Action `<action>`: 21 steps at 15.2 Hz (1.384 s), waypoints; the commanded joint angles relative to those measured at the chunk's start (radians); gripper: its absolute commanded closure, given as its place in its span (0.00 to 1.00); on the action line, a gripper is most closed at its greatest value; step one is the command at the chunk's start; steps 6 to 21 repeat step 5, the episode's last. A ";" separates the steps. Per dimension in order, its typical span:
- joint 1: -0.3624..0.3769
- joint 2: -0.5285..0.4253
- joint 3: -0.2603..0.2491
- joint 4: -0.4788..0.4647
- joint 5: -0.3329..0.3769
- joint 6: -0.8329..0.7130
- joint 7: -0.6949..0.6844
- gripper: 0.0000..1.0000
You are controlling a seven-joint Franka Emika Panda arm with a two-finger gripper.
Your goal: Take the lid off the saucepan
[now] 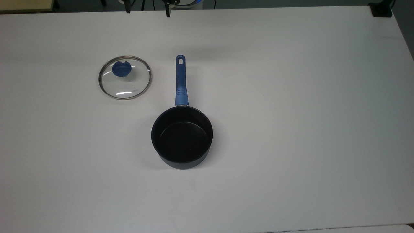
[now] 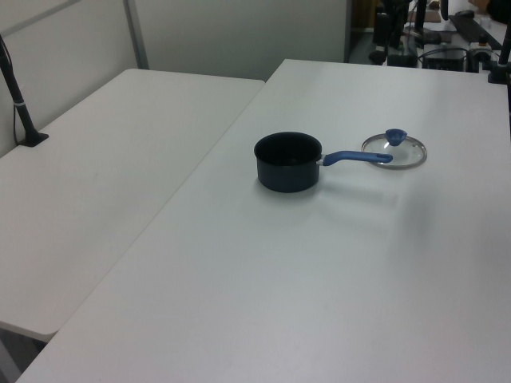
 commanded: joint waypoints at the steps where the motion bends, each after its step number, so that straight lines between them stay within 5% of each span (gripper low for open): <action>1: 0.039 0.011 -0.024 0.003 -0.060 -0.005 -0.077 0.00; 21: 0.039 0.008 -0.025 0.003 -0.055 -0.008 -0.076 0.00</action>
